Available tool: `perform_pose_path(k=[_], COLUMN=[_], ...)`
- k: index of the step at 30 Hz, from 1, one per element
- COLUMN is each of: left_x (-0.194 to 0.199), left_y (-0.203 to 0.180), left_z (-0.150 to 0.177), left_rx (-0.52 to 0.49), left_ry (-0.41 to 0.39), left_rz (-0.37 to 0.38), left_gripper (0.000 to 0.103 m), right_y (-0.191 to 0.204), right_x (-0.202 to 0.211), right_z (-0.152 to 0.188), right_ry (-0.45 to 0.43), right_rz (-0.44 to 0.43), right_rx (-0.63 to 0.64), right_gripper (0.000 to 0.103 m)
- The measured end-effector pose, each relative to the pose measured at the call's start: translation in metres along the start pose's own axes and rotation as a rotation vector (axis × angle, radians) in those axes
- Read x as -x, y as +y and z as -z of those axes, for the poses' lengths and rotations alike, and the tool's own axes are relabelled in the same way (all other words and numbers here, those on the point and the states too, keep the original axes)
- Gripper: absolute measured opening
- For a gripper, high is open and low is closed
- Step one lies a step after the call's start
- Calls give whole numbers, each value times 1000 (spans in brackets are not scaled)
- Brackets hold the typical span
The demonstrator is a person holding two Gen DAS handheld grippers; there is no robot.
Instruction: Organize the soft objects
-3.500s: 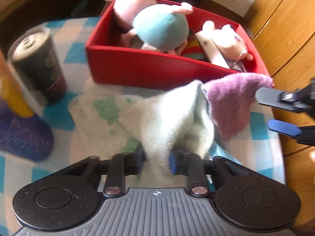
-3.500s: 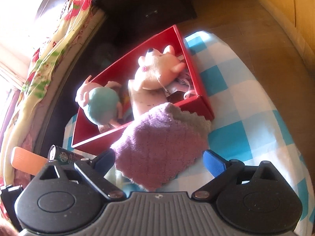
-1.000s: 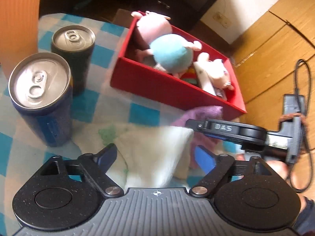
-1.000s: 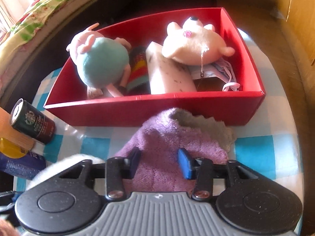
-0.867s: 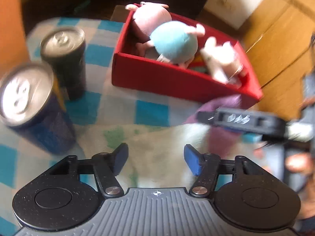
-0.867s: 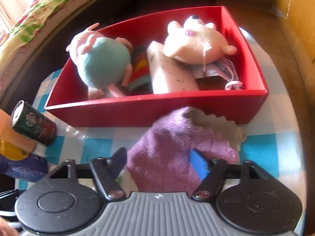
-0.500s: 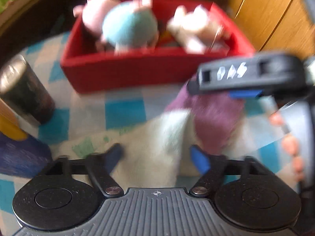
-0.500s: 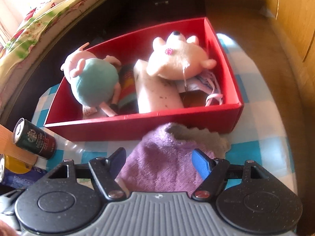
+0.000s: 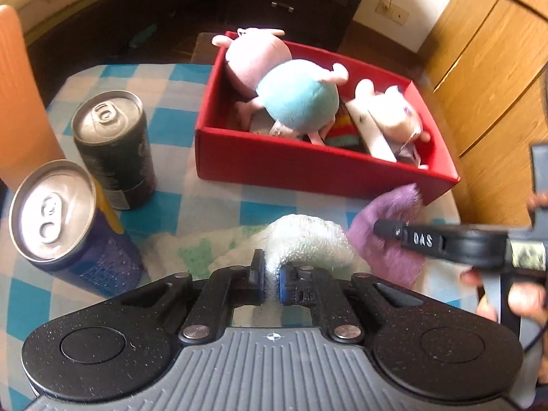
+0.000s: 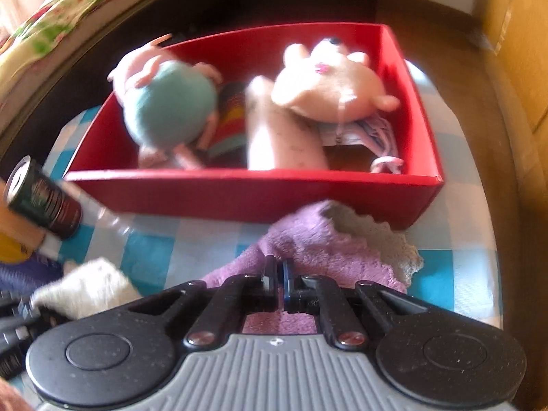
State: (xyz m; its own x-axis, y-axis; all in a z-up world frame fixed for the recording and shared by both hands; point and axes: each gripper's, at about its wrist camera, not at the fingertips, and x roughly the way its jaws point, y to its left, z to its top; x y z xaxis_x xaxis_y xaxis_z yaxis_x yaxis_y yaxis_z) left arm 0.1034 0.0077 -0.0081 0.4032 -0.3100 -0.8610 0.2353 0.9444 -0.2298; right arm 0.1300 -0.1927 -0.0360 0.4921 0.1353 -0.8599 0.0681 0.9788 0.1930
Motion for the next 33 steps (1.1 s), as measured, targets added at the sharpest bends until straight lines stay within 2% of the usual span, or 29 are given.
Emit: perform_pose_path(k=[6, 8, 10, 11, 12, 13, 14, 15, 17, 18, 20, 21, 22, 23, 24, 25, 26, 27, 29, 31, 33], left_x=[30, 39, 41, 39, 35, 30, 25, 20, 12, 9, 0, -6, -10, -13, -15, -15, -16, -18, -27, -42, -61], left_y=[3, -2, -7, -9, -10, -11, -11, -11, -11, -12, -13, -11, -7, -3, 1, 2, 2, -2, -15, -26, -32], left_z=[-11, -14, -15, -15, -15, -14, -14, -14, -13, -12, -11, -10, -8, -8, -8, -9, -9, -8, -6, -3, -1], left_rx=[50, 42, 15, 12, 14, 14, 16, 20, 17, 7, -36, -56, -62, -65, -63, -58, -69, -87, -156, -213, -244], left_ry=[-91, -122, -142, -145, -140, -125, -109, -94, -74, -69, -57, -45, -33, -21, -10, -4, -15, -27, -21, -24, 20], left_rz=[68, 74, 54, 45, 40, 37, 37, 37, 40, 35, -13, -59, -69, -53, -28, -12, 7, 20, -6, -73, -91], left_gripper=[4, 5, 13, 15, 15, 15, 15, 15, 13, 13, 13, 13, 15, 25, 36, 67, 81, 81, 73, 64, 61], right_y=[-7, -11, -14, -15, -14, -13, -10, -9, -8, -7, -4, -1, 6, 11, 13, 10, 7, 2, -5, -7, -10], right_x=[54, 69, 75, 70, 61, 50, 38, 28, 10, 1, -17, -20, -22, -21, -18, -14, -12, -9, -3, 0, -1], right_z=[0, -2, -3, -4, -7, -8, -9, -8, -10, -12, -10, -6, -5, -4, -1, 0, -1, -1, 2, 5, 7], right_ry=[-107, -149, -188, -171, -130, -98, -77, -69, -63, -48, -8, -49, -50, -51, -54, -52, -41, -26, -22, -10, -4], right_rz=[-141, -155, -145, -143, -145, -128, -89, -49, 1, -5, 7, 28, 71, 103, 100, 85, 60, 38, 18, -16, -34], right_rx=[-34, -42, -60, -51, -48, -51, -56, -69, -93, -91, -92, -59, -12, 23, 36, 36, 26, 6, -2, 2, -13], right_gripper=[0, 0, 0, 0, 3, 34, 48, 57, 57, 58, 58, 60, 53, 48, 33, 13, 2, 0, 0, 0, 0])
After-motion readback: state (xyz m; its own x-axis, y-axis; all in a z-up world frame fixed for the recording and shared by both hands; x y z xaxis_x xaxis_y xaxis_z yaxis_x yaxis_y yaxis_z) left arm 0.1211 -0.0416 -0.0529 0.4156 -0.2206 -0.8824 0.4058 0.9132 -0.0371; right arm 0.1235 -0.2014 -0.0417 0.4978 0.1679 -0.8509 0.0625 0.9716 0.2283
